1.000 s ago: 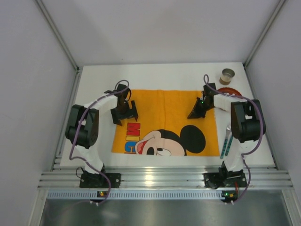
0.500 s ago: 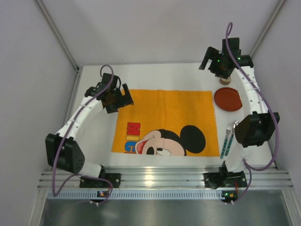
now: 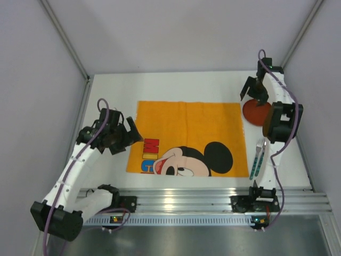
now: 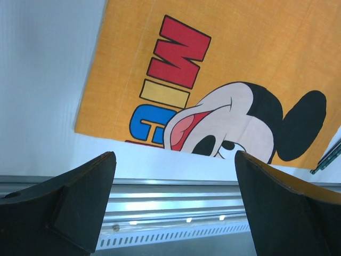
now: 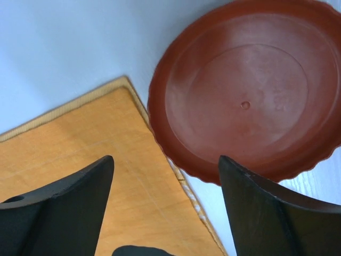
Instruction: Set the dinner table for one person
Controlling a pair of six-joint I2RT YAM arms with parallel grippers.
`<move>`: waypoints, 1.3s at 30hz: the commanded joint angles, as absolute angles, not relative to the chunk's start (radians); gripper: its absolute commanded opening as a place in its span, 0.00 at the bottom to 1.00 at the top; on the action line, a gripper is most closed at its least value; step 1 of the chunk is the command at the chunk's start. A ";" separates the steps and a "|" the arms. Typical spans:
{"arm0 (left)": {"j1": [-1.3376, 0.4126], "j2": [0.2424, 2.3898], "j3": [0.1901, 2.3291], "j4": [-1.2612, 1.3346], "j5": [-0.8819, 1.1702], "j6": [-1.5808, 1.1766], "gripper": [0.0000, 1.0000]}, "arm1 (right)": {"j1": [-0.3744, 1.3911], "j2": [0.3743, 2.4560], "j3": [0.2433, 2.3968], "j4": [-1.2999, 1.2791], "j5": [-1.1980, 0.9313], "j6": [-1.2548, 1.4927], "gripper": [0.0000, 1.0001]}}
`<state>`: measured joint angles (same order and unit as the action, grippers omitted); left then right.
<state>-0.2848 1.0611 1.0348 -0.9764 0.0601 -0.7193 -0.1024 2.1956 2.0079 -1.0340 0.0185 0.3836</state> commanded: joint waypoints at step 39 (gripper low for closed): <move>-0.282 0.733 1.020 -1.270 -0.058 -0.781 0.98 | -0.029 2.261 2.023 -1.077 0.161 0.393 0.00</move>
<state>-0.2848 0.7158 1.0042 -1.2930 -0.0692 -0.7979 -0.0219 2.3451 2.0560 -1.0763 0.1761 0.3882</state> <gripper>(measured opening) 0.985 0.010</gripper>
